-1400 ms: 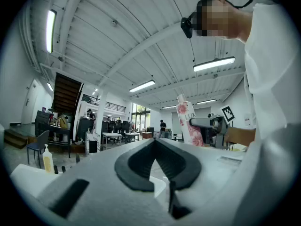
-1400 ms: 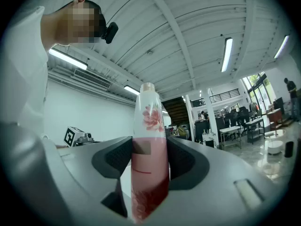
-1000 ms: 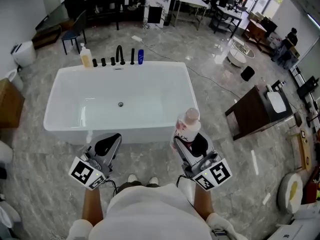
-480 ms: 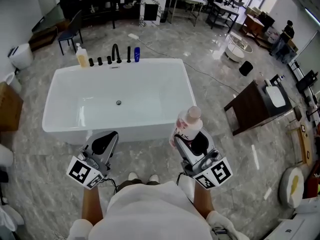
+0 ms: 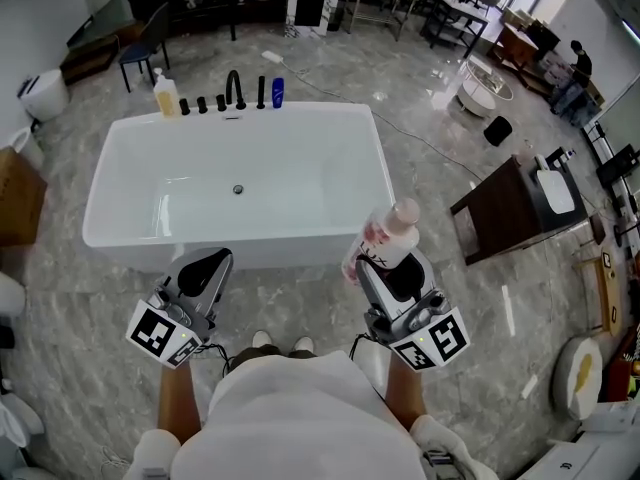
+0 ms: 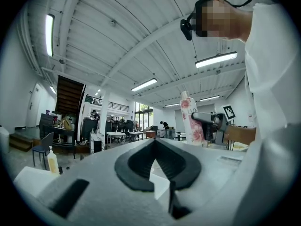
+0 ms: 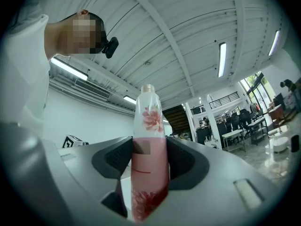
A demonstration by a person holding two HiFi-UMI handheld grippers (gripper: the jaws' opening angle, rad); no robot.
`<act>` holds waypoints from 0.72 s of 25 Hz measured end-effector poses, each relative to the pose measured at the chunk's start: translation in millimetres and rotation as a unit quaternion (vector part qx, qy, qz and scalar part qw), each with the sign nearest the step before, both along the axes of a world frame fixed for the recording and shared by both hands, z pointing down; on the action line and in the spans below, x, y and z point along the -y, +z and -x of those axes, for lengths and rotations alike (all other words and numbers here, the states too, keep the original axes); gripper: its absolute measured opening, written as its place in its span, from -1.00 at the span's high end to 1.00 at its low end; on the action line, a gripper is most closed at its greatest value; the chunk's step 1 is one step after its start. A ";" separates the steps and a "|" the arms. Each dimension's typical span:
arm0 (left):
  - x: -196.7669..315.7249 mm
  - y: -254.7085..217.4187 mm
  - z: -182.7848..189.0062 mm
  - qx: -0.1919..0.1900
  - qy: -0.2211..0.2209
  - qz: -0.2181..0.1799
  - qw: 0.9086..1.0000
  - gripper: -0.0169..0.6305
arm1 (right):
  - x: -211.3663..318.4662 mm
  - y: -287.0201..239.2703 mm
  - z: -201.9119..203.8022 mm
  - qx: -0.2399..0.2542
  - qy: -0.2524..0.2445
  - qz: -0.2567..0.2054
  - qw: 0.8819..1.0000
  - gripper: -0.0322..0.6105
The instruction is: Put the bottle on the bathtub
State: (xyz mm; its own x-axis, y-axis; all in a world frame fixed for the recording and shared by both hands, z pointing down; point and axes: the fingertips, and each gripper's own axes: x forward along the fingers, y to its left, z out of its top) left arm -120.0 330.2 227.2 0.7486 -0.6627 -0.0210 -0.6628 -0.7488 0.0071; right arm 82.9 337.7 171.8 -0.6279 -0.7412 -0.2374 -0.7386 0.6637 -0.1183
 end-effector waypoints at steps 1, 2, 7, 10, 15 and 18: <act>1.6 -0.3 1.6 0.000 -0.005 0.000 1.000 0.94 | 1.3 -0.2 -1.4 0.001 -0.001 -0.001 1.000 0.16; 3.7 -1.2 3.7 -0.003 -0.012 0.000 1.000 0.94 | 2.6 -0.7 -3.1 0.002 -0.003 -0.002 1.000 0.16; 12.8 -3.5 2.3 -0.004 -0.029 0.001 1.000 0.94 | 10.3 -0.2 -15.9 -0.002 -0.004 -0.004 1.000 0.16; 16.2 -1.8 -8.0 -0.001 -0.030 0.001 1.000 0.94 | 15.6 3.7 -27.1 -0.006 -0.001 -0.001 1.000 0.16; 24.5 4.4 -25.8 0.008 -0.031 0.000 0.999 0.94 | 23.3 11.4 -46.5 0.002 -0.001 -0.001 1.000 0.16; 27.9 3.9 -37.2 0.011 -0.034 -0.001 0.999 0.94 | 25.2 11.4 -62.3 0.005 0.003 -0.004 1.000 0.16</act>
